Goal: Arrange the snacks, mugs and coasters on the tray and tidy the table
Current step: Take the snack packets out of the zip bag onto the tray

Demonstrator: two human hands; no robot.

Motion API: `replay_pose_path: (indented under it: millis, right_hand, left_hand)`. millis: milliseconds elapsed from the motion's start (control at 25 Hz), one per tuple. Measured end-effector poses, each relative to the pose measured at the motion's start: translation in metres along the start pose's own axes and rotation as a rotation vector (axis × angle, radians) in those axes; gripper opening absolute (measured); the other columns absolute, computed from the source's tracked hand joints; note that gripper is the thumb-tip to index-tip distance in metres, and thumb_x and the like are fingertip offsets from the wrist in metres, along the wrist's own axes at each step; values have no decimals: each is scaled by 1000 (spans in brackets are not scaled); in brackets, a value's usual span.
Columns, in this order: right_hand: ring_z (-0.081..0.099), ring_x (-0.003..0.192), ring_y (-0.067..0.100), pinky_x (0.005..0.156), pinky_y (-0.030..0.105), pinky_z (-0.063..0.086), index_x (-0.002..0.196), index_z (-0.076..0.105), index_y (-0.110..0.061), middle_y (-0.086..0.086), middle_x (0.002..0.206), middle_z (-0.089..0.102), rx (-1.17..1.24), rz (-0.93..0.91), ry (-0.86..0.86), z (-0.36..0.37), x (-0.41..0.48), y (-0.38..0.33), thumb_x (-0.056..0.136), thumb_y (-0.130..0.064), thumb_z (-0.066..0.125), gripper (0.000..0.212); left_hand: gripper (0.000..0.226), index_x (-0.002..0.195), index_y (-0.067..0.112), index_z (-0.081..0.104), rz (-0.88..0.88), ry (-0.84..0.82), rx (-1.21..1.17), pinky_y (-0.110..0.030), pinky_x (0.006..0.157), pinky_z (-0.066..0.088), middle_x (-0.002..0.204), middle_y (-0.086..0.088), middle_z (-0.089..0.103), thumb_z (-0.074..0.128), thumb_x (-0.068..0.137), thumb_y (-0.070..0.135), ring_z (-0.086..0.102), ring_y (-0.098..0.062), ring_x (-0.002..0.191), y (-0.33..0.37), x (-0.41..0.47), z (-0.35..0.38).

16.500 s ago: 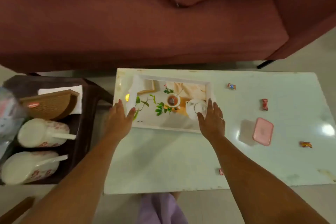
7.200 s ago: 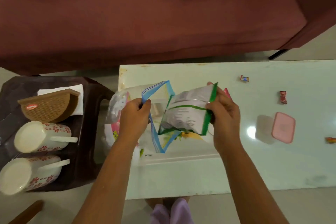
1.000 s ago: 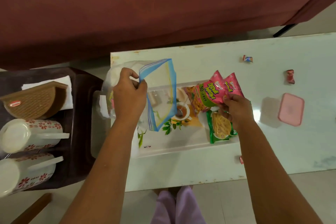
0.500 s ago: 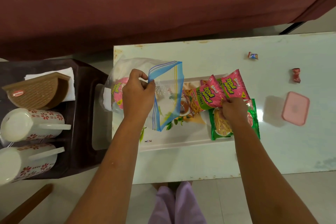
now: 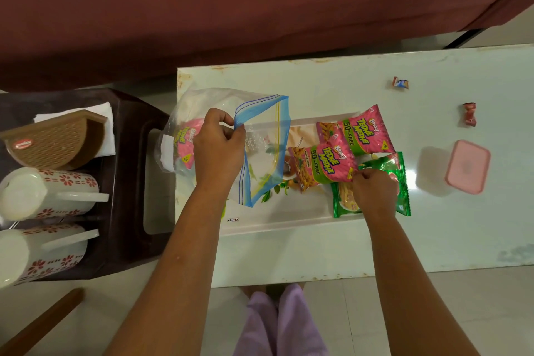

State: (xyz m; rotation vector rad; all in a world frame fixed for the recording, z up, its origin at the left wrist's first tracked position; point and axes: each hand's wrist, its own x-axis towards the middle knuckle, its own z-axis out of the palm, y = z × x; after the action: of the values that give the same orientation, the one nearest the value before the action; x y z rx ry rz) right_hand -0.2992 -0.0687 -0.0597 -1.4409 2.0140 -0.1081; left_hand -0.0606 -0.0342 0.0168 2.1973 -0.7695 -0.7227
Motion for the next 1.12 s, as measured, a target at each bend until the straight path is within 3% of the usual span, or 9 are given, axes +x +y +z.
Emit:
replay_pose_path:
  millis: [240, 360, 440, 480, 560, 680, 880, 1040, 1120]
  right_hand:
    - [51, 72, 29, 62, 27, 31, 87, 70, 1, 18, 80, 64, 32, -3, 33, 3, -4, 2, 89, -11, 47, 25]
    - [53, 72, 29, 67, 31, 42, 98, 70, -2, 14, 77, 62, 202, -40, 97, 9, -4, -5, 92, -11, 48, 24]
    - [55, 64, 27, 69, 36, 50, 94, 69, -9, 7, 69, 60, 394, -23, 125, 15, -2, -15, 95, -13, 48, 22]
    - [54, 56, 23, 64, 36, 52, 85, 67, -13, 4, 63, 57, 518, 7, 119, 17, 1, -21, 96, -14, 48, 22]
    - [48, 41, 11, 45, 23, 47, 71, 57, -18, 1, 56, 51, 701, 103, 94, 22, 11, -35, 97, -13, 45, 30]
    - [45, 31, 3, 34, 16, 38, 78, 57, -11, 5, 56, 50, 830, 259, 56, 24, 27, -50, 98, -11, 43, 24]
    - [57, 48, 16, 42, 22, 48, 96, 59, -10, 6, 65, 59, 779, 314, 85, 30, 31, -42, 97, -8, 41, 17]
    - [60, 53, 18, 50, 26, 51, 82, 59, -15, 8, 76, 63, 793, 318, 85, 35, 26, -38, 94, -12, 46, 18]
    - [60, 66, 18, 61, 29, 51, 95, 64, -11, 8, 91, 64, 664, 262, 162, 29, 21, -43, 90, -20, 48, 18]
  left_hand:
    - [17, 90, 21, 42, -7, -2, 7, -20, 58, 49, 72, 9, 57, 57, 91, 27, 65, -15, 73, 0, -2, 0]
    - [17, 90, 21, 42, -14, 1, -11, -20, 58, 49, 84, 1, 62, 57, 91, 27, 66, -17, 76, -1, -3, 0]
    - [17, 90, 21, 42, -14, 4, -14, -22, 60, 50, 85, 0, 63, 57, 91, 28, 66, -18, 77, -2, -2, 0]
    - [17, 90, 21, 42, -15, 0, -19, -23, 60, 50, 85, -1, 63, 57, 91, 28, 66, -19, 76, -3, -2, 0]
    - [17, 90, 20, 42, -16, -6, -36, -21, 58, 49, 85, -4, 65, 57, 91, 27, 66, -19, 75, -4, -1, 0]
    - [17, 90, 19, 42, -20, -5, -49, -19, 56, 47, 85, -8, 67, 57, 91, 27, 66, -19, 73, -5, 0, -1]
    - [16, 90, 19, 43, -28, -3, -59, -22, 59, 50, 84, -5, 65, 57, 91, 26, 65, -19, 73, -5, -1, -1]
    - [16, 90, 19, 43, -31, -10, -74, -23, 59, 50, 84, -5, 65, 57, 91, 26, 66, -18, 74, -5, -2, -1]
    - [16, 90, 19, 43, -31, -9, -77, -19, 55, 48, 83, -7, 66, 57, 91, 26, 66, -19, 72, -5, -1, -2]
